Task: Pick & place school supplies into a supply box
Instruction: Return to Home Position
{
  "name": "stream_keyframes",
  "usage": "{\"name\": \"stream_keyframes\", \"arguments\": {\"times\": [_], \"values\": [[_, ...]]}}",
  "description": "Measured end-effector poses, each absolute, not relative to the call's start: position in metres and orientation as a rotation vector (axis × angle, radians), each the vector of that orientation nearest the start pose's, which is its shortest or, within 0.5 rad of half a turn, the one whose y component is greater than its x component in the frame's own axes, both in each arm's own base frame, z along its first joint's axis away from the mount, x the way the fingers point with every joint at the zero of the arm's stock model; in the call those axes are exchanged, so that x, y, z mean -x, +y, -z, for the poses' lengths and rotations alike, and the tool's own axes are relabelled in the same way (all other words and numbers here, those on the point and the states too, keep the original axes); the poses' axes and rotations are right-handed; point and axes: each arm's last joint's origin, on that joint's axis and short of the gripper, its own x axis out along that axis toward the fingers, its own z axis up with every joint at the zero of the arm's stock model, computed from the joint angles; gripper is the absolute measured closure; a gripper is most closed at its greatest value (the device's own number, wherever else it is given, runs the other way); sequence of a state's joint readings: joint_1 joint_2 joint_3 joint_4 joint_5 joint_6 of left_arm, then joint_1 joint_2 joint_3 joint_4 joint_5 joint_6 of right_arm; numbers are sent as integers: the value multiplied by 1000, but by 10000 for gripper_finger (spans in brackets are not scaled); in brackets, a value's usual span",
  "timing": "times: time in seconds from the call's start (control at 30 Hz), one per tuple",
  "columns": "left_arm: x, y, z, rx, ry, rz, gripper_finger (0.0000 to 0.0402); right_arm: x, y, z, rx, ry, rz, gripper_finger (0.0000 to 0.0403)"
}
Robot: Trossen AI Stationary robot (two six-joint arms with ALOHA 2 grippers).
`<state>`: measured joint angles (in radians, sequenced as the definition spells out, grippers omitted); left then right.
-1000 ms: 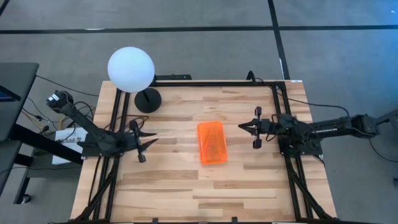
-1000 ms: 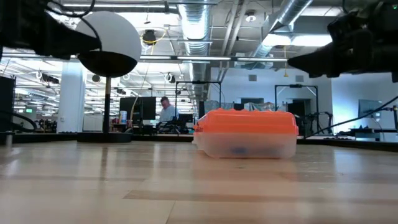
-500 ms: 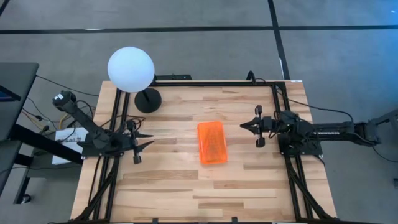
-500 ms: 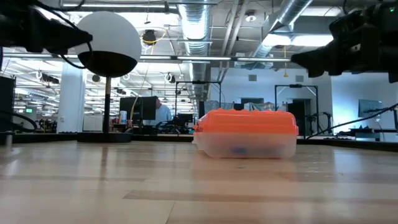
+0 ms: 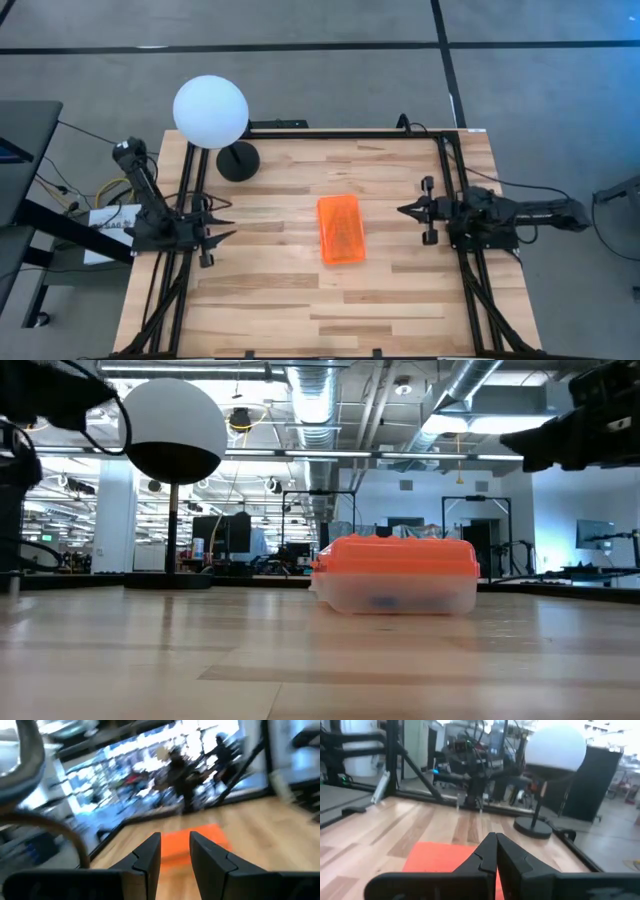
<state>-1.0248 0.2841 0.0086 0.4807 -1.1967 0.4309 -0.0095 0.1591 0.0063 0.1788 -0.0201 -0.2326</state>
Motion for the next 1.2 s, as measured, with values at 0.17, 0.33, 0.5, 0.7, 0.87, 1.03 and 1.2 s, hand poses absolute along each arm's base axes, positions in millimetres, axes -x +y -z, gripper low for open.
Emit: {"name": "stream_keyframes", "arguments": {"times": [0.17,0.33,0.5,0.7,0.87,1.03,1.2], "values": [[-73,-67,-192,-285,-196,69,304,-97,2,-175,236,-107,-26,402],[-83,-60,-187,-287,-200,147,304,-97,4,-173,228,-91,-52,402],[-93,-45,-190,-305,-239,115,304,-98,4,-172,233,-73,-53,402],[-99,-25,-186,-300,-193,16,304,-97,2,-169,261,-42,-27,402],[-98,-12,-183,-276,-177,18,304,-97,-3,-167,254,-16,14,402],[-96,-5,-177,-268,-131,54,304,-97,-4,-168,248,-25,-11,402],[-97,-2,-170,-247,-51,29,304,-97,-4,-167,203,-21,-18,402]]}}
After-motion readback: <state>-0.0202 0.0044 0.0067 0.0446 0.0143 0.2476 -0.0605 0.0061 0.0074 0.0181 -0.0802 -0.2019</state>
